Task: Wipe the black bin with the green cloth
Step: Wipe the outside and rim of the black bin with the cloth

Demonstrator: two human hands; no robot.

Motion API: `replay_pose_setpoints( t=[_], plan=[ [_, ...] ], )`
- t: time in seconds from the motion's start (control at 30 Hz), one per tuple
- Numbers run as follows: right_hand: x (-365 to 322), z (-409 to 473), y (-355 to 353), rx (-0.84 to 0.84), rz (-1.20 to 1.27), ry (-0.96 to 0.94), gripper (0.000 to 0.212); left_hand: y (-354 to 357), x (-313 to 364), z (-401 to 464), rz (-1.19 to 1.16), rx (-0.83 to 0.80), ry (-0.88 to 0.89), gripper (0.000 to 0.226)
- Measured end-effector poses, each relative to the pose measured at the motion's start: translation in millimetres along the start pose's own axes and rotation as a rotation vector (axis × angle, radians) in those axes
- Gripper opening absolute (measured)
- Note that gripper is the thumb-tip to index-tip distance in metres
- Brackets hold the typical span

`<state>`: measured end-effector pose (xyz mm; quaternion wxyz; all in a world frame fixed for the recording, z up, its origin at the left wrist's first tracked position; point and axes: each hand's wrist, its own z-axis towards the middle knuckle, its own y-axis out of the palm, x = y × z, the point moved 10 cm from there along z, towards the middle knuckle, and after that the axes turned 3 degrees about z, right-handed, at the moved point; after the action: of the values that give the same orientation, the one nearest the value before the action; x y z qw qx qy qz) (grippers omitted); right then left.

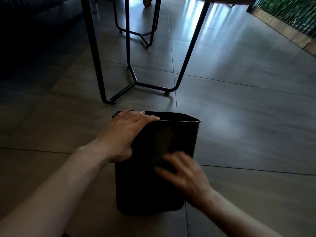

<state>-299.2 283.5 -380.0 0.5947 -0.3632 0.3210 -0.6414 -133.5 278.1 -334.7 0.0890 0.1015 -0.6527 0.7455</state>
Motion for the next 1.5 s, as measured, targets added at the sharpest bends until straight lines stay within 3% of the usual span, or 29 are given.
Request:
replay_pose_setpoints(
  t=[0.1,0.17,0.27,0.4,0.47,0.7,0.77,0.93,1.0,1.13,1.23,1.3,1.5],
  plan=[
    [64,48,-37,0.21,-0.028,0.281,0.028,1,1,2,0.001,0.0,0.003,0.101],
    [67,57,-36,0.224,-0.082,0.31,0.028,0,-1,2,0.011,-0.001,-0.006,0.1],
    [24,25,-6,0.108,-0.088,0.139,0.033,0,-1,1,0.004,0.013,-0.008,0.105],
    [-51,-44,40,-0.198,-0.059,-0.204,0.023,-1,1,2,0.014,0.028,-0.003,0.109],
    [-55,-46,41,-0.248,-0.054,-0.242,0.023,-1,2,2,0.007,0.027,0.005,0.108],
    [48,49,-23,0.194,-0.057,0.248,0.041,-4,5,2,-0.025,0.037,0.016,0.092],
    [31,42,-9,0.153,-0.077,0.201,0.041,-3,5,2,-0.025,0.031,0.016,0.092],
    [-54,-40,46,-0.162,-0.072,-0.213,0.028,0,3,2,0.015,0.015,0.012,0.107],
    [-68,-56,51,-0.243,-0.069,-0.296,0.028,1,4,1,0.01,0.02,0.018,0.109],
    [-19,-8,14,-0.047,-0.008,-0.071,0.022,3,4,2,0.008,0.012,0.032,0.106],
    [45,42,-26,0.182,-0.035,0.202,0.032,1,5,3,-0.007,0.022,0.032,0.097],
    [57,54,-30,0.225,-0.07,0.263,0.033,0,4,4,-0.011,0.025,0.025,0.094],
    [-35,-9,28,-0.067,-0.066,-0.111,0.026,2,2,7,0.038,0.022,0.007,0.11]
  ],
)
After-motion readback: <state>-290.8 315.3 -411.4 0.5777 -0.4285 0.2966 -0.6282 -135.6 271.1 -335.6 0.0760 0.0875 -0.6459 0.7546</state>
